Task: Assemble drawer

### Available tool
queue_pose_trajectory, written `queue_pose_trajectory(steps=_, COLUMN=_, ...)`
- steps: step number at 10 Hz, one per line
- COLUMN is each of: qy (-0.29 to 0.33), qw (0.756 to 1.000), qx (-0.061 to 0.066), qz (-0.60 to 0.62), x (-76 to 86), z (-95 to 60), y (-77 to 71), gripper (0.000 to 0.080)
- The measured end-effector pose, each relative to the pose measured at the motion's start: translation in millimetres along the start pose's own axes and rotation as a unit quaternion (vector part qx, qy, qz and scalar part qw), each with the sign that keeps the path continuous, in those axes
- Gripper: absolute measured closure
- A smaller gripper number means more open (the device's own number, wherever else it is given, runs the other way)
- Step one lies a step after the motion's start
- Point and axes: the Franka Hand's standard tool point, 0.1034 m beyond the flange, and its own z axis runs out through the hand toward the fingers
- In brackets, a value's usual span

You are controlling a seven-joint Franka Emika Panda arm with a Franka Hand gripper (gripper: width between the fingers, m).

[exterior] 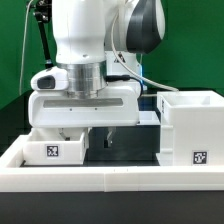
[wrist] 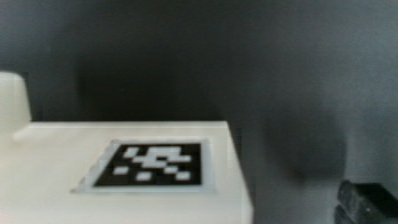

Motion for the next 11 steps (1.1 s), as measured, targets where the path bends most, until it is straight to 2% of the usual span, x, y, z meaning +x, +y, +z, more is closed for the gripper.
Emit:
queue_pose_trajectory(steps=2, qy=0.000, qw=1.000, qx=0.000, qz=0.000, x=-0.1, z=0.0, y=0.1, gripper=0.0402)
queue_pose_trajectory(steps=3, qy=0.000, qw=1.000, qx=0.000, qz=0.000, x=-0.1, z=0.0, y=0.1, gripper=0.0402)
queue_pose_trajectory(steps=4, qy=0.000, qw=1.000, qx=0.000, qz=0.000, x=-0.1, z=0.1, y=0.1, gripper=0.0586)
queue_pose_trajectory(steps=5, qy=0.000, qw=1.000, qx=0.000, qz=0.000, x=-0.1, z=0.1, y=0.1, gripper=0.0715)
queue_pose_trajectory(steps=6, qy=0.000, qw=1.000, qx=0.000, qz=0.000, x=-0.1, z=0.1, y=0.1, gripper=0.0715)
queue_pose_trajectory(steps=7, qy=0.000, qw=1.000, qx=0.000, qz=0.000, x=-0.1, z=0.1, y=0.1, gripper=0.0758)
queue_pose_trajectory(steps=11, qy=0.000, qw=1.000, qx=0.000, qz=0.000, x=-0.1, z=0.1, y=0.1, gripper=0.0758)
